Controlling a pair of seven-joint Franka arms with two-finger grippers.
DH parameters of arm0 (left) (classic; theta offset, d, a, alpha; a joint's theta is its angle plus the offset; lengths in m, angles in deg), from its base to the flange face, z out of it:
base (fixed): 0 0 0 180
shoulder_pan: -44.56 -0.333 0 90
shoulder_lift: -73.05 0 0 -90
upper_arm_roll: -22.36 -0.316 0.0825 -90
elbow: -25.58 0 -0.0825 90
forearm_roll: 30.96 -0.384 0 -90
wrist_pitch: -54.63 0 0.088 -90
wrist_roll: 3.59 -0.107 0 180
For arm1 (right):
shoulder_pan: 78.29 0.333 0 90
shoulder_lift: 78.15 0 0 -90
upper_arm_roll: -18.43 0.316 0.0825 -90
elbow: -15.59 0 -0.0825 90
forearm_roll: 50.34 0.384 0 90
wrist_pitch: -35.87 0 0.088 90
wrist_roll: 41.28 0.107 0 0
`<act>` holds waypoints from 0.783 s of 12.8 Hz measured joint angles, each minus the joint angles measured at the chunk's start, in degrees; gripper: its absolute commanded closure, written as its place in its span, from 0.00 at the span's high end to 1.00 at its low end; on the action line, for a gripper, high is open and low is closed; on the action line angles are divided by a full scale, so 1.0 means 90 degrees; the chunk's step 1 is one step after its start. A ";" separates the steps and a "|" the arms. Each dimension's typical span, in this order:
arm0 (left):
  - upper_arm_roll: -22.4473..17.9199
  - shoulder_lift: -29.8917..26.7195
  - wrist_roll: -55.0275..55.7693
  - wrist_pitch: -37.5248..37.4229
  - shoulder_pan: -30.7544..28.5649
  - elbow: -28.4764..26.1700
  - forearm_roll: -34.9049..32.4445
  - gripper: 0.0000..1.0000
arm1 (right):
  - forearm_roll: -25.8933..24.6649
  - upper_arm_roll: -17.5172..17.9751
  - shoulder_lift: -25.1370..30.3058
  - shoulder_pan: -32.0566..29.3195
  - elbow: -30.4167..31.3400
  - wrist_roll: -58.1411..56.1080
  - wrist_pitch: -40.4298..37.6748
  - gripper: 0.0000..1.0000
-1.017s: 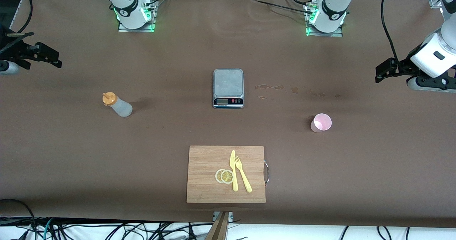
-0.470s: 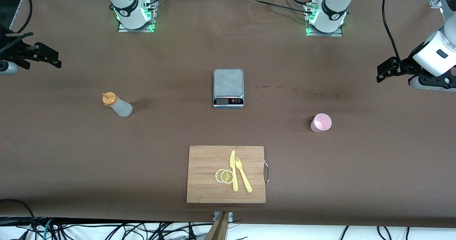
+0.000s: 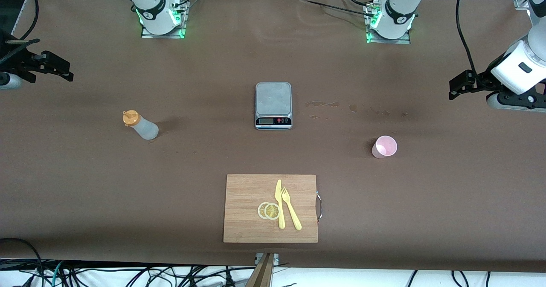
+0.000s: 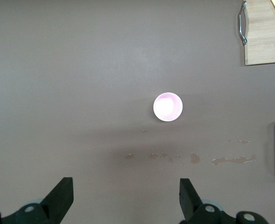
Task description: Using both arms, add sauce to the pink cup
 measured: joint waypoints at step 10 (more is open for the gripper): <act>-0.0065 0.0459 -0.0002 -0.0006 -0.0002 0.0077 0.0000 1.00 | 0.0000 0.0000 0.0000 0.0000 0.0000 0.0000 0.0000 1.00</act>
